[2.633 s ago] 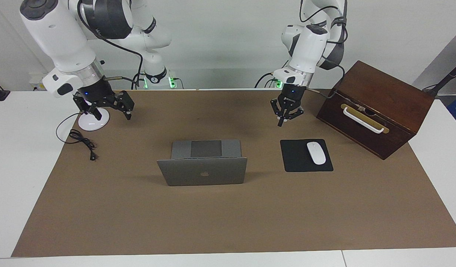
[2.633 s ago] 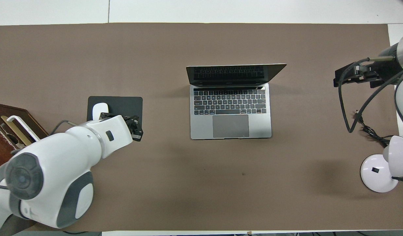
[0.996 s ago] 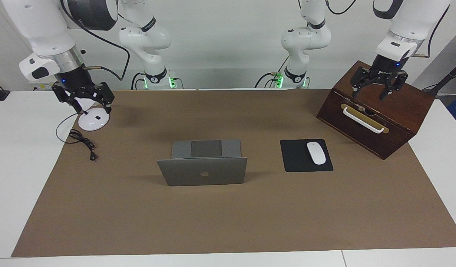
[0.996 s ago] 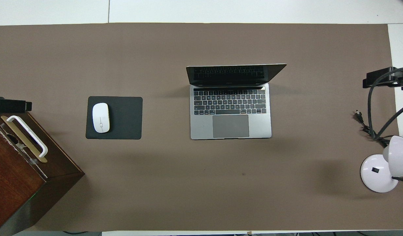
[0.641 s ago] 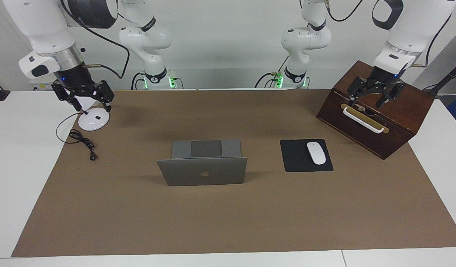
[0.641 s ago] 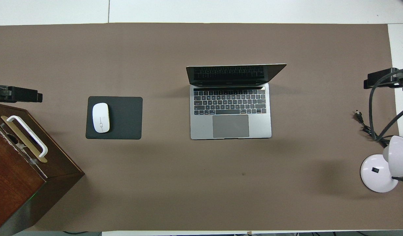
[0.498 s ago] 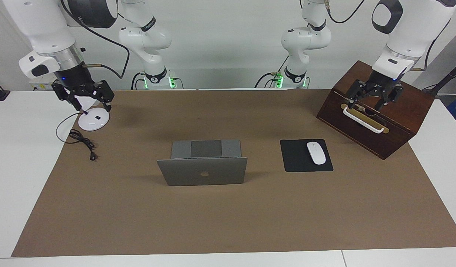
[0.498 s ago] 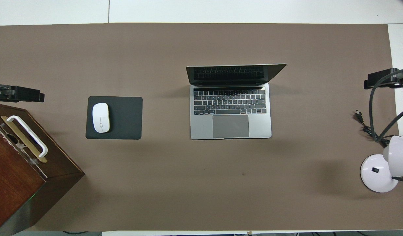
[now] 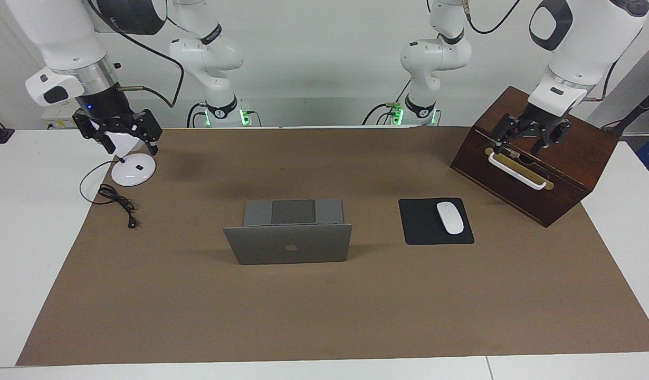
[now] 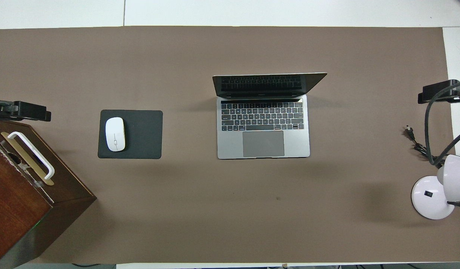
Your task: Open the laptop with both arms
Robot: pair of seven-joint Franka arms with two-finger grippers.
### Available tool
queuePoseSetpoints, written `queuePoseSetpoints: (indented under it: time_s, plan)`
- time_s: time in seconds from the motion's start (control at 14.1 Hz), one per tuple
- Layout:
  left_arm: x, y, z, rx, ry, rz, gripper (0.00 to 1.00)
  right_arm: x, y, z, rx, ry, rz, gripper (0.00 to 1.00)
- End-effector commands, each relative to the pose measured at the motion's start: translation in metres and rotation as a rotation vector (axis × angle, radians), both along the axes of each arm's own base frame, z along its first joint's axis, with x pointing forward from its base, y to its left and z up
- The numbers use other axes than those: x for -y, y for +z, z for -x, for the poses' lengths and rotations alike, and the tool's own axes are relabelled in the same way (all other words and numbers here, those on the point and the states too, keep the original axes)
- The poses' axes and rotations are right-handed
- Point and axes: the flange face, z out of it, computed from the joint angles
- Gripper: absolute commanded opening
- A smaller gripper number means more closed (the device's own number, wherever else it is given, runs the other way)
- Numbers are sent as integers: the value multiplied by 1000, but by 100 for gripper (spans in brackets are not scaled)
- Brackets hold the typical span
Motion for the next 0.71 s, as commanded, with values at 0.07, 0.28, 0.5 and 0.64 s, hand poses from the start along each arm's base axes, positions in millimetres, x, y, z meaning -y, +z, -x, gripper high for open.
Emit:
queuePoseSetpoints:
  time_s: [0.07,0.28,0.5,0.64]
  plan:
    - [4,3,-4,21,25,-18,100,3,5,7,-13,15,5,100]
    - [7,-1,-2,20,20,-18,100,3,5,7,-13,15,7,100]
    - [7,-2,-2,18,20,-18,100,3,5,7,-14,15,7,100]
    - [7,-2,-2,18,20,-18,100,3,4,6,-16,15,7,100]
